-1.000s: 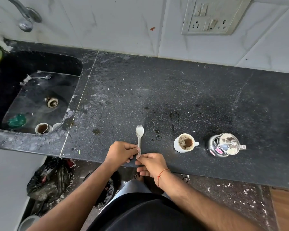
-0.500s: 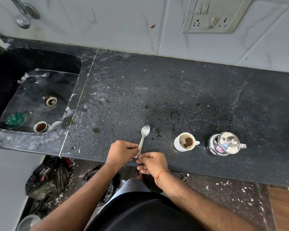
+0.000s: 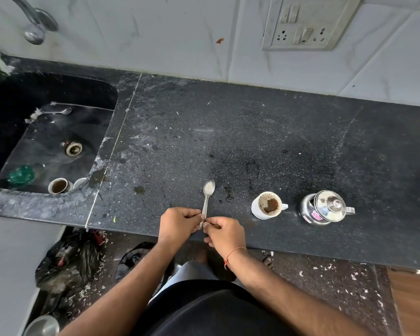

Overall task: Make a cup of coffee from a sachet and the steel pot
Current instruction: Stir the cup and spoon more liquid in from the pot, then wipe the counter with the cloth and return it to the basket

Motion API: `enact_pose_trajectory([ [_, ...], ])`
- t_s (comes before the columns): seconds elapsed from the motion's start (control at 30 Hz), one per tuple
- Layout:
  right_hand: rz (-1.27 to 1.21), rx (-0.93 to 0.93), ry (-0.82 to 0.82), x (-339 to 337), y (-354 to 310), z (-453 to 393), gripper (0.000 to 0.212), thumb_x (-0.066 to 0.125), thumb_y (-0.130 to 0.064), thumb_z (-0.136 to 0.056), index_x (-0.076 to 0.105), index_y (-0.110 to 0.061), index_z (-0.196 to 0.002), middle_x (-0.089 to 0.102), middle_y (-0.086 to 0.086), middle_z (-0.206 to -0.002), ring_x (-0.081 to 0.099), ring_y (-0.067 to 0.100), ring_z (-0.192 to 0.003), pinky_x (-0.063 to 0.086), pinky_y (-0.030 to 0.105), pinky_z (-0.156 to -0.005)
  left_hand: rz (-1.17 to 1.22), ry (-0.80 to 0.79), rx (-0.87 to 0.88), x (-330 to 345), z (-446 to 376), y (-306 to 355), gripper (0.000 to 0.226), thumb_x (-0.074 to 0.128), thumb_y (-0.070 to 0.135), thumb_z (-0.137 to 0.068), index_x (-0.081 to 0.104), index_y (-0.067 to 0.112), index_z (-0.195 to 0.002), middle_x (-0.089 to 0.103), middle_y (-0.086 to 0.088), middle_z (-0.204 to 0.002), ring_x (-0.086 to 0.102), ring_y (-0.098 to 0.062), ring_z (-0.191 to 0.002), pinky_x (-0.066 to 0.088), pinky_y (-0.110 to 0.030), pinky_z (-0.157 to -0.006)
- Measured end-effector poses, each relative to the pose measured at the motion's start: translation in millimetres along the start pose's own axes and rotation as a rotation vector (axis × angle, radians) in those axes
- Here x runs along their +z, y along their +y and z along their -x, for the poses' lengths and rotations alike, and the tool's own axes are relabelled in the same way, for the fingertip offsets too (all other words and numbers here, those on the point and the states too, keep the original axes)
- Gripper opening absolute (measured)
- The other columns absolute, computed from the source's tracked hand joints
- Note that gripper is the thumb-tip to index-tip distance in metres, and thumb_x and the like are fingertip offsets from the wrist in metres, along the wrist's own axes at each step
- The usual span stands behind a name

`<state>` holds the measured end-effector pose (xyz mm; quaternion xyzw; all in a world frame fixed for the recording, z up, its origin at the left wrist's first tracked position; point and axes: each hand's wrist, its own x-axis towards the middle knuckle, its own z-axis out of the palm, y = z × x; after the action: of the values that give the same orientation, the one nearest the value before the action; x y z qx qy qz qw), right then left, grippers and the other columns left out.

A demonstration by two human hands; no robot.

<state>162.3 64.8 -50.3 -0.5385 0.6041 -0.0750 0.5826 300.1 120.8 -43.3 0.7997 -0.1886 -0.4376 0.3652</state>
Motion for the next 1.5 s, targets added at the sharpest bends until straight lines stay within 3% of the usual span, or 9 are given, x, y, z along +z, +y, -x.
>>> enact_pose_trajectory([
  [0.23, 0.313, -0.238, -0.013, -5.7, 0.6, 2.3, 0.018, 0.07, -0.037, -0.091, 0.079, -0.037, -0.107, 0.077, -0.014, -0.074, 0.075, 0.008, -0.07, 0.061, 0.036, -0.08, -0.131, 0.038, 0.07, 0.4, 5.4, -1.2, 0.006, 0.092, 0.028, -0.085, 0.087, 0.03, -0.085, 0.079, 0.016, -0.07, 0.074, 0.003, -0.065, 0.058, -0.022, -0.07],
  [0.4, 0.514, -0.358, 0.006, -8.6, -1.7, 1.4, 0.015, 0.069, -0.036, -0.093, 0.074, -0.034, -0.107, 0.072, -0.01, -0.085, 0.066, 0.012, -0.087, 0.054, 0.038, -0.079, -0.14, 0.064, 0.083, 0.6, 5.7, -2.8, 0.007, 0.093, 0.03, -0.084, 0.087, 0.031, -0.084, 0.079, 0.017, -0.072, 0.075, 0.002, -0.067, 0.059, -0.022, -0.069],
  [0.53, 0.518, -0.393, 0.022, -14.1, -0.3, 1.9, 0.013, 0.071, -0.032, -0.093, 0.076, -0.031, -0.105, 0.071, -0.01, -0.086, 0.065, 0.013, -0.089, 0.053, 0.039, -0.082, -0.123, 0.068, 0.078, 1.2, 5.1, -4.9, 0.008, 0.093, 0.029, -0.085, 0.086, 0.032, -0.082, 0.079, 0.015, -0.071, 0.077, -0.001, -0.069, 0.065, -0.032, -0.077],
  [0.63, 0.495, -0.415, 0.029, -22.9, -0.2, 6.5, 0.034, 0.074, -0.03, -0.095, 0.075, -0.03, -0.129, 0.075, -0.011, -0.098, 0.069, 0.013, -0.095, 0.052, 0.032, -0.089, -0.094, 0.074, 0.082, 0.8, 4.6, -6.0, 0.008, 0.093, 0.029, -0.085, 0.086, 0.032, -0.082, 0.08, 0.013, -0.072, 0.078, -0.005, -0.072, 0.066, -0.038, -0.082],
  [0.83, 0.445, -0.553, 0.112, -54.3, -0.7, 20.0, 0.044, 0.075, -0.033, -0.095, 0.071, -0.028, -0.138, 0.072, -0.014, -0.11, 0.067, 0.007, -0.08, 0.057, 0.031, -0.085, -0.148, 0.095, 0.298, 11.2, 10.9, 7.0, 0.012, 0.093, 0.03, -0.087, 0.081, 0.034, -0.087, 0.076, 0.013, -0.073, 0.07, -0.005, -0.067, 0.057, -0.025, -0.067],
  [1.0, 0.53, -0.717, 0.217, -106.5, -10.6, 30.8, 0.048, 0.074, -0.038, -0.096, 0.066, -0.027, -0.143, 0.07, -0.016, -0.118, 0.063, 0.0, -0.082, 0.052, 0.02, -0.079, -0.283, -0.088, 0.599, 36.4, -0.1, 28.5, 0.048, 0.096, 0.031, -0.082, 0.072, 0.035, -0.124, 0.07, 0.022, -0.114, 0.065, -0.01, -0.093, 0.047, -0.009, -0.081],
  [1.1, 0.613, -0.777, 0.266, -142.2, -15.9, 27.6, 0.056, 0.078, -0.035, -0.094, 0.063, -0.022, -0.146, 0.066, -0.01, -0.131, 0.067, 0.009, -0.11, 0.055, 0.025, -0.094, -0.319, -0.23, 0.626, 57.5, -2.9, 46.8, 0.074, 0.097, 0.037, -0.081, 0.06, 0.034, -0.145, 0.06, 0.022, -0.134, 0.062, -0.004, -0.107, 0.046, -0.006, -0.082],
  [1.27, 0.835, -0.659, 0.194, -180.4, -25.6, 18.1, 0.086, 0.082, -0.042, -0.088, 0.043, -0.019, -0.16, 0.046, -0.003, -0.154, 0.06, 0.023, -0.132, 0.052, 0.036, -0.105, -0.393, -0.341, 0.655, 86.6, -10.6, 68.3, 0.087, 0.098, 0.039, -0.077, 0.057, 0.029, -0.153, 0.058, 0.019, -0.14, 0.062, 0.002, -0.112, 0.046, -0.005, -0.082],
  [1.5, 1.04, -0.504, 0.101, -194.8, -31.2, -0.4, 0.093, 0.077, -0.056, -0.089, 0.03, -0.022, -0.162, 0.042, -0.002, -0.159, 0.067, 0.03, -0.124, 0.057, 0.046, -0.093, -0.417, -0.361, 0.692, 105.8, -16.5, 82.0, 0.078, 0.1, 0.032, -0.073, 0.067, 0.023, -0.142, 0.067, 0.014, -0.129, 0.063, 0.006, -0.107, 0.043, -0.002, -0.083],
])
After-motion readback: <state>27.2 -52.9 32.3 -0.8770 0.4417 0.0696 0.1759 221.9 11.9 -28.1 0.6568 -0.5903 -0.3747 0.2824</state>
